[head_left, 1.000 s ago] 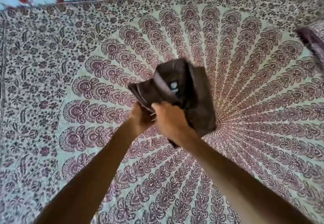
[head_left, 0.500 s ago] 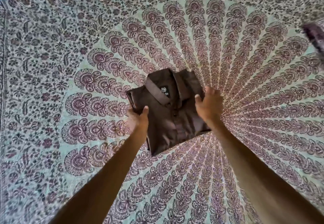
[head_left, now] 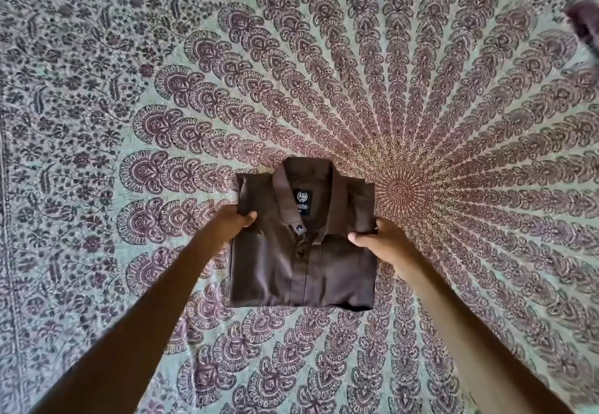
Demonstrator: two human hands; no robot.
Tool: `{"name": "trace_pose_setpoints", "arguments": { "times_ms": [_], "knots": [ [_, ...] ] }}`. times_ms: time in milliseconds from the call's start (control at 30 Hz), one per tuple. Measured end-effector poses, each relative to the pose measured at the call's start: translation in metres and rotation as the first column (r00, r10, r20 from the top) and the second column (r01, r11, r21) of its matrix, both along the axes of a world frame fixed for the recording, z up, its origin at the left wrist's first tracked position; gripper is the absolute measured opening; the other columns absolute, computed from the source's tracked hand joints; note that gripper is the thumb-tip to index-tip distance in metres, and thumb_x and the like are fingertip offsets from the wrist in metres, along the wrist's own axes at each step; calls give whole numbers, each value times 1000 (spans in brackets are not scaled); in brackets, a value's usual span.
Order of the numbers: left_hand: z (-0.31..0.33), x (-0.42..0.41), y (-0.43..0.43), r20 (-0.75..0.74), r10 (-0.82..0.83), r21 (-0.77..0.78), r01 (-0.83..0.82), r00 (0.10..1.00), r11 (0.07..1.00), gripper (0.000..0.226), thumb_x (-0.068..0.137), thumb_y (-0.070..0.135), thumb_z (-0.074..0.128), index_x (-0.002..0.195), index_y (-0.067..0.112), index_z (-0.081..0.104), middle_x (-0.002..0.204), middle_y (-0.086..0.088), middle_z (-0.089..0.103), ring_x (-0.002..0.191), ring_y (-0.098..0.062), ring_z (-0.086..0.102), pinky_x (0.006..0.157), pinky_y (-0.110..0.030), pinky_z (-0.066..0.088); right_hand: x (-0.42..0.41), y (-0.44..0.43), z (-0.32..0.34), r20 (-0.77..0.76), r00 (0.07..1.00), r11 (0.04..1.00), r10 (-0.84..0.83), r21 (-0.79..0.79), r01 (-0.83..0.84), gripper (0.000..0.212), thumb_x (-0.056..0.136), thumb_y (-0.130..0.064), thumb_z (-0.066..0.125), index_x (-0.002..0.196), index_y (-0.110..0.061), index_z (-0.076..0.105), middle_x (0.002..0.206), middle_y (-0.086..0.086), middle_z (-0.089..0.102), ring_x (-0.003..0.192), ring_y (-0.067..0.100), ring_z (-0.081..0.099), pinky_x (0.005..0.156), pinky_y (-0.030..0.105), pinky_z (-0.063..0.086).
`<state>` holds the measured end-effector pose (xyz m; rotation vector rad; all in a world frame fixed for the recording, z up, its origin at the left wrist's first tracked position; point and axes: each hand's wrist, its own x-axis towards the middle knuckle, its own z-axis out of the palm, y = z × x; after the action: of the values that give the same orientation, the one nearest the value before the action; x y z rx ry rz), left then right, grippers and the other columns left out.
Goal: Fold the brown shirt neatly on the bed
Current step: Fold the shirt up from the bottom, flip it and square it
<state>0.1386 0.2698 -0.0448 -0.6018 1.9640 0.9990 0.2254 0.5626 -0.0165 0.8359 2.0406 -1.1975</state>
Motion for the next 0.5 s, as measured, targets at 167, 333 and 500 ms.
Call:
{"name": "trace_pose_setpoints", "arguments": {
  "times_ms": [167, 333, 500],
  "knots": [
    [16, 7, 19, -571, -91, -308, -110, 816, 945, 54, 83, 31, 70, 125, 10, 42, 118, -10, 48, 99, -22, 47, 80, -39, 48, -1, -3, -7, -449, 893, 913, 34, 378, 156, 40, 86, -30, 71, 113, -3, 61, 95, 10, 68, 83, 19, 60, 72, 20, 42],
    [10, -27, 29, -577, -286, -323, 108, 765, 940, 30, 91, 24, 62, 118, 14, 57, 111, -9, 52, 95, -20, 47, 70, -26, 34, -36, -1, -18, -408, 912, 916, 30, 377, 139, 38, 85, -37, 68, 105, -5, 70, 95, 13, 73, 85, 29, 67, 68, 30, 45],
    [9, -48, 17, -602, -260, -270, 114, 755, 956, 7, 88, 12, 64, 89, 18, 67, 93, -4, 71, 64, -9, 53, 43, -14, 35, -52, 6, -18, -307, 951, 950, -43, 281, 133, 21, 87, -22, 66, 90, -2, 70, 82, 14, 69, 78, 27, 62, 61, 31, 38]
  ]
}}
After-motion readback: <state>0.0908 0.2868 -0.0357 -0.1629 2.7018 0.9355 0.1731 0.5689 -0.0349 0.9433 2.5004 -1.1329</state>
